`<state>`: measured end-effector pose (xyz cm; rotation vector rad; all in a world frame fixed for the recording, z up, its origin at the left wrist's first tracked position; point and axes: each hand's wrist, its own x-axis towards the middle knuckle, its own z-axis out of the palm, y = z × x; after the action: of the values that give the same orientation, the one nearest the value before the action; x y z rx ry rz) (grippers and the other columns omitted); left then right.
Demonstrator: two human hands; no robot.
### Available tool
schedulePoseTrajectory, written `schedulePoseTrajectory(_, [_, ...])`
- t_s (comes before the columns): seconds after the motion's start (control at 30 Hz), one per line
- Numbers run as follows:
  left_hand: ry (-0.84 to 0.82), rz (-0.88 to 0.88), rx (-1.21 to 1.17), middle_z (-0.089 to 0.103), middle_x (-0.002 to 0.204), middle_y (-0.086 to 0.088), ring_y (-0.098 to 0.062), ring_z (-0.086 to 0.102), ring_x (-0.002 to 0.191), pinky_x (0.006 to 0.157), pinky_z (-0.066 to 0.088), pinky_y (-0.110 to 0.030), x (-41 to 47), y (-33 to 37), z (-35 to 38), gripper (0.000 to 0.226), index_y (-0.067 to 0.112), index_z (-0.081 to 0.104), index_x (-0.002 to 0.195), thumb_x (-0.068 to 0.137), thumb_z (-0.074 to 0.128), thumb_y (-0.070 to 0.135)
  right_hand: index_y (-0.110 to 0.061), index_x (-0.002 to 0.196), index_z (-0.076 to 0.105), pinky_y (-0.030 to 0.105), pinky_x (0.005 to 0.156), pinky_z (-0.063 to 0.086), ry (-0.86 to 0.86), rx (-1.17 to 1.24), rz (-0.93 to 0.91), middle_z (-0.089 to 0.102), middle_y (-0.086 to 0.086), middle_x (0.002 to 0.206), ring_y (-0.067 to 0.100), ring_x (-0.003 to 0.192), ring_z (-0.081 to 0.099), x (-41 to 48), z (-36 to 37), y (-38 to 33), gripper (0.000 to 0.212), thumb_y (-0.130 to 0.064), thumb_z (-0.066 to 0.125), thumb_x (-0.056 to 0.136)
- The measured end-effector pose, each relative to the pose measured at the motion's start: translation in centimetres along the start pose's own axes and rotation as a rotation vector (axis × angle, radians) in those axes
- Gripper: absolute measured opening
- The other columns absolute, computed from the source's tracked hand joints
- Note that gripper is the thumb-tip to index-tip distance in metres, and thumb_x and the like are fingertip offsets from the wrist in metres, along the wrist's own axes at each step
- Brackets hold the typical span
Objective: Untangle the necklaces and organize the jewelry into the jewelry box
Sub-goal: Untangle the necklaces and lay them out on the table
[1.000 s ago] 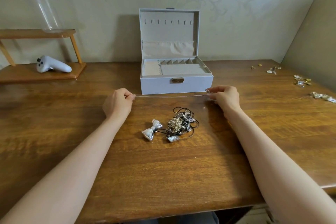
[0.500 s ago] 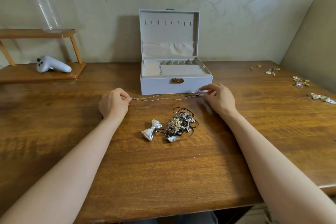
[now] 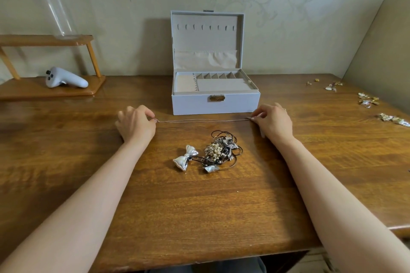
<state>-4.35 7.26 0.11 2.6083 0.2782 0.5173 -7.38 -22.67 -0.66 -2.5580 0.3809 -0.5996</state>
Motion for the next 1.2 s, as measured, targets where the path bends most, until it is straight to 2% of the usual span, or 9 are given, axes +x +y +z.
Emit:
schedulePoseTrajectory(0.13, [-0.027, 0.283, -0.112, 0.055, 0.119, -0.005, -0.022, 0.048, 0.112, 0.089, 0.041, -0.031, -1.9, 1.9, -2.8, 0.017, 0.019, 0.059, 0.106, 0.090, 0.060, 0.017, -0.028, 0.087, 0.070, 0.025, 0.066, 0.039, -0.088, 0.217, -0.179, 0.062, -0.002, 0.085, 0.012, 0.079, 0.055, -1.0, -1.9, -2.5, 0.012, -0.021, 0.074, 0.078])
schedulePoseTrajectory(0.23, [-0.659, 0.449, -0.413, 0.060, 0.099, 0.005, -0.010, 0.055, 0.091, 0.071, 0.042, -0.020, -3.7, 3.4, -5.7, 0.025, 0.021, 0.060, 0.095, 0.078, 0.069, 0.038, -0.021, 0.079, 0.073, 0.016, 0.063, 0.039, -0.516, 0.461, -0.362, 0.069, -0.002, 0.080, 0.004, 0.068, 0.053, -3.3, -3.8, -5.9, 0.005, -0.018, 0.076, 0.077])
schedulePoseTrajectory(0.3, [-1.000, 0.572, -0.154, 0.052, 0.105, 0.013, -0.003, 0.050, 0.094, 0.079, 0.041, -0.023, -4.3, 3.7, -6.5, 0.044, 0.029, 0.056, 0.102, 0.067, 0.071, 0.052, -0.015, 0.081, 0.074, 0.011, 0.063, 0.038, -0.717, 0.474, -0.454, 0.070, 0.000, 0.081, 0.001, 0.067, 0.053, -4.5, -4.0, -7.3, 0.004, -0.015, 0.076, 0.077])
schedulePoseTrajectory(0.37, [-1.098, 0.609, 0.116, 0.038, 0.107, 0.015, -0.005, 0.043, 0.098, 0.088, 0.041, -0.030, -4.6, 3.5, -6.1, 0.048, 0.035, 0.044, 0.104, 0.070, 0.073, 0.050, -0.015, 0.082, 0.075, 0.011, 0.061, 0.036, -0.768, 0.448, -0.509, 0.070, -0.002, 0.081, -0.001, 0.066, 0.053, -5.0, -3.7, -7.9, 0.005, -0.015, 0.076, 0.077])
schedulePoseTrajectory(0.53, [-0.983, 0.682, 0.052, 0.053, 0.095, 0.012, -0.010, 0.051, 0.087, 0.077, 0.044, -0.030, -4.1, 3.1, -5.7, 0.022, 0.034, 0.048, 0.083, 0.082, 0.069, 0.029, -0.018, 0.082, 0.075, 0.011, 0.060, 0.036, -0.728, 0.409, -0.518, 0.066, -0.012, 0.077, -0.003, 0.066, 0.052, -5.2, -3.5, -8.0, 0.006, -0.021, 0.076, 0.077])
schedulePoseTrajectory(0.73, [-0.936, 0.492, -0.666, 0.066, 0.075, 0.002, -0.013, 0.057, 0.072, 0.071, 0.049, -0.019, -4.2, 3.9, -7.1, 0.005, 0.013, 0.060, 0.089, 0.085, 0.062, 0.012, -0.015, 0.085, 0.072, 0.018, 0.075, 0.044, -0.718, 0.575, -0.447, 0.067, 0.000, 0.090, 0.012, 0.086, 0.060, -5.2, -4.2, -8.5, 0.027, -0.039, 0.069, 0.073])
schedulePoseTrajectory(0.87, [-0.807, 0.410, -0.912, 0.059, 0.066, 0.003, -0.004, 0.053, 0.058, 0.063, 0.047, -0.014, -4.6, 4.6, -6.9, 0.006, 0.010, 0.056, 0.085, 0.088, 0.055, 0.005, -0.016, 0.074, 0.069, 0.022, 0.080, 0.043, -0.828, 0.581, -0.448, 0.070, 0.001, 0.087, 0.015, 0.084, 0.062, -5.5, -4.5, -8.4, 0.013, -0.027, 0.074, 0.077])
schedulePoseTrajectory(1.07, [-0.551, 0.134, -0.733, 0.062, 0.076, -0.002, -0.010, 0.056, 0.068, 0.069, 0.046, -0.024, -3.5, 3.8, -5.8, 0.012, 0.015, 0.058, 0.086, 0.094, 0.052, 0.009, 0.000, 0.076, 0.065, 0.029, 0.086, 0.046, -0.788, 0.715, -0.393, 0.068, 0.006, 0.069, 0.009, 0.077, 0.065, -4.9, -5.2, -7.7, 0.028, -0.028, 0.066, 0.078])
schedulePoseTrajectory(1.2, [-0.492, 0.113, -0.490, 0.062, 0.082, -0.004, -0.011, 0.056, 0.073, 0.062, 0.040, -0.021, -3.1, 3.5, -5.2, 0.009, 0.014, 0.059, 0.089, 0.094, 0.053, 0.011, -0.021, 0.069, 0.071, 0.029, 0.092, 0.044, -0.799, 0.661, -0.384, 0.071, 0.004, 0.075, 0.017, 0.090, 0.068, -4.7, -4.7, -7.3, 0.013, -0.032, 0.068, 0.075])
